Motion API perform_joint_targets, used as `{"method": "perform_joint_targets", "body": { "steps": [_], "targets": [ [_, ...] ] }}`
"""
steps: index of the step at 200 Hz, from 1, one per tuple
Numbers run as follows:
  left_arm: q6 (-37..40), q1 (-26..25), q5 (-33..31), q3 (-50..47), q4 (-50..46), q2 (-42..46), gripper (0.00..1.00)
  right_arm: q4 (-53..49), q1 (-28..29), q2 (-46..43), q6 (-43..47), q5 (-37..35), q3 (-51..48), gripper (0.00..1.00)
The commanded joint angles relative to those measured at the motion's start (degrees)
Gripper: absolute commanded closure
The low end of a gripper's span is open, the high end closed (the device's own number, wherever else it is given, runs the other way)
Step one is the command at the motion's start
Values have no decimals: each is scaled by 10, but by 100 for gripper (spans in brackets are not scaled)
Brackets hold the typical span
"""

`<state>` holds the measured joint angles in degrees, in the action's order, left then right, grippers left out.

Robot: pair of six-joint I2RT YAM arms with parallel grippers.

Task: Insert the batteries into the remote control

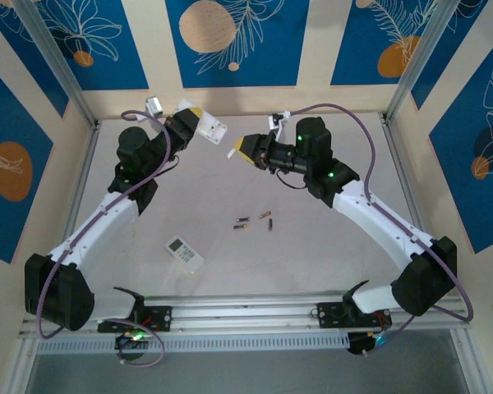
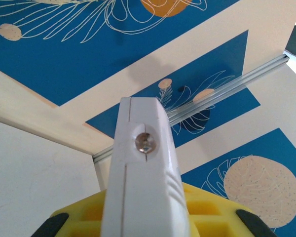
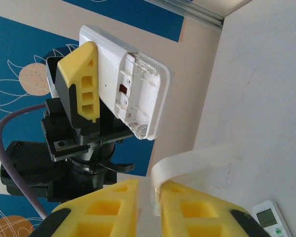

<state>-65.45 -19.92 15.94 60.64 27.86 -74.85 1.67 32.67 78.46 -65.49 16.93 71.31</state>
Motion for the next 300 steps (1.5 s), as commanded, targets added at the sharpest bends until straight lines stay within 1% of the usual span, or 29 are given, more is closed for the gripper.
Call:
{"method": "perform_joint_targets", "body": {
  "steps": [1,27,39,51,69,82,91,103,107,121,130,133,142,147,151,164,177,206,222,245,259,278,288,294,297,300],
  "targets": [
    [21,4,-9,-2,14,9,95,-15,0,-23,26,6,-12,84],
    [26,6,-6,-15,5,15,95,-71,-32,-46,69,-19,-21,90],
    [41,5,-11,-23,-15,26,95,-96,-63,-57,82,-24,-39,94],
    [56,6,-10,-31,-39,37,95,-106,-100,-65,98,-17,-66,96],
    [79,6,1,-44,-80,51,95,-139,-151,-70,130,-19,-103,96],
    [103,6,5,-56,-118,65,95,-177,-163,-71,187,-41,-107,94],
    [120,6,4,-62,-146,73,95,-198,-165,-72,229,-48,-105,90],
    [130,4,7,-72,-171,83,95,-209,-164,-74,272,-36,-99,80],
    [130,2,10,-76,-173,85,95,-208,-162,-76,285,-29,-98,75],
    [125,-9,21,-92,-163,88,95,-191,-143,-83,339,-10,-90,47],
    [116,-23,27,-100,-148,84,95,-179,-110,-89,391,-14,-85,32],
    [113,-27,30,-103,-142,82,95,-174,-99,-91,413,-17,-84,26],
    [102,-39,40,-107,-120,72,95,-168,-53,-96,486,-44,-79,8],
    [97,-45,47,-108,-106,65,95,-165,-27,-96,530,-64,-76,2],
    [93,-49,53,-108,-98,59,95,-163,-9,-96,563,-75,-75,0],
    [80,-62,65,-106,-69,44,96,-153,36,-89,659,-92,-73,1],
    [71,-72,70,-101,-52,33,96,-141,56,-77,706,-99,-71,1],
    [47,-90,73,-94,-22,19,96,-151,62,-30,714,-97,-29,0],
    [30,-98,77,-97,-1,13,96,-157,65,-4,716,-105,-9,5],
    [14,-106,80,-99,17,9,96,-165,66,28,715,-104,21,15],
    [14,-109,81,-99,18,10,96,-175,67,44,712,-107,41,25],
    [14,-110,78,-103,18,14,96,-181,67,57,708,-113,58,43],
    [16,-110,77,-106,18,16,96,-179,66,58,710,-113,61,50],
    [20,-110,77,-107,18,17,92,-177,66,58,713,-112,61,54],
    [23,-110,76,-107,18,18,88,-176,66,57,716,-111,61,56],
    [28,-109,76,-107,17,19,82,-175,66,57,719,-112,60,57]
  ]
}}
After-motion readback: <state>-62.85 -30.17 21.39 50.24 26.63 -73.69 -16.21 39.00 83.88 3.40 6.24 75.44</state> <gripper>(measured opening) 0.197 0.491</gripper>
